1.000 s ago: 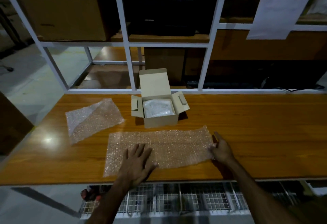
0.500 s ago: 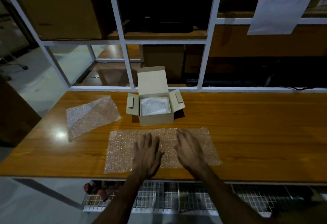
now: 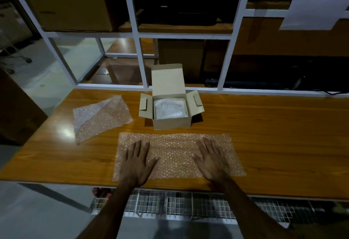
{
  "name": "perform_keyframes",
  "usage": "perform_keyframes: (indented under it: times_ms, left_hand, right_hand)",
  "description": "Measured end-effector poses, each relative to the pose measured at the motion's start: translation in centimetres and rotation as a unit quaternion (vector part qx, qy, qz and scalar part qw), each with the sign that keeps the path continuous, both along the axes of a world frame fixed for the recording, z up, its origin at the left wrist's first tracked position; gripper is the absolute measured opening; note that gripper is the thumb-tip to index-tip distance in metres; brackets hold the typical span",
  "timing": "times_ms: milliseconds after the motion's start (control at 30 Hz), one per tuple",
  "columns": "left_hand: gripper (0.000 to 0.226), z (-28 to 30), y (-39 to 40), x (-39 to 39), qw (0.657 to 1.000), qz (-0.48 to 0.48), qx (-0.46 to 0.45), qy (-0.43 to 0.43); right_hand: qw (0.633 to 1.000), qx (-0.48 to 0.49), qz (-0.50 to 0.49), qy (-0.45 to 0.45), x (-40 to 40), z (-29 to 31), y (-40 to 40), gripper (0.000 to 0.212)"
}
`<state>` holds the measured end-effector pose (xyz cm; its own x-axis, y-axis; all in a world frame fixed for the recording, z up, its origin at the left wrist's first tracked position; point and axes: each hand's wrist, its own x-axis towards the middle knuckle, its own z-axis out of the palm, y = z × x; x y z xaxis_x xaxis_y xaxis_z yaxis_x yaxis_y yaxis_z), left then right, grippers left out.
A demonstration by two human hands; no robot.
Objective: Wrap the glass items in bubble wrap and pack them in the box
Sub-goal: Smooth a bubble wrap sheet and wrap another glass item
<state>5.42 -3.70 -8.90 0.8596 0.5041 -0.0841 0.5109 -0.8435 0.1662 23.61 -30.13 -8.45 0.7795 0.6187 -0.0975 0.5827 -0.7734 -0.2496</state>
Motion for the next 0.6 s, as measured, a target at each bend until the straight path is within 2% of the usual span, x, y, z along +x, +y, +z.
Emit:
perform_keyframes:
  times_ms: [367, 500, 600]
  left_hand:
    - [0.100, 0.3, 2.3, -1.7, 0.997, 0.074, -0.005, -0.001]
    - [0.100, 0.7, 2.6, -1.8, 0.997, 0.076, -0.011, 0.006]
    - [0.095, 0.7, 3.2, -2.3, 0.998, 0.053, -0.011, 0.014]
  right_hand:
    - [0.996, -0.024, -0.087, -0.015, 2.7, -0.2, -3.3, 0.095]
    - [0.998, -0.016, -0.068, 0.003, 3.2, 0.1, -4.0, 0.094]
    - [0.999, -0.018, -0.040, 0.012, 3.9, 0.3, -4.9, 0.086]
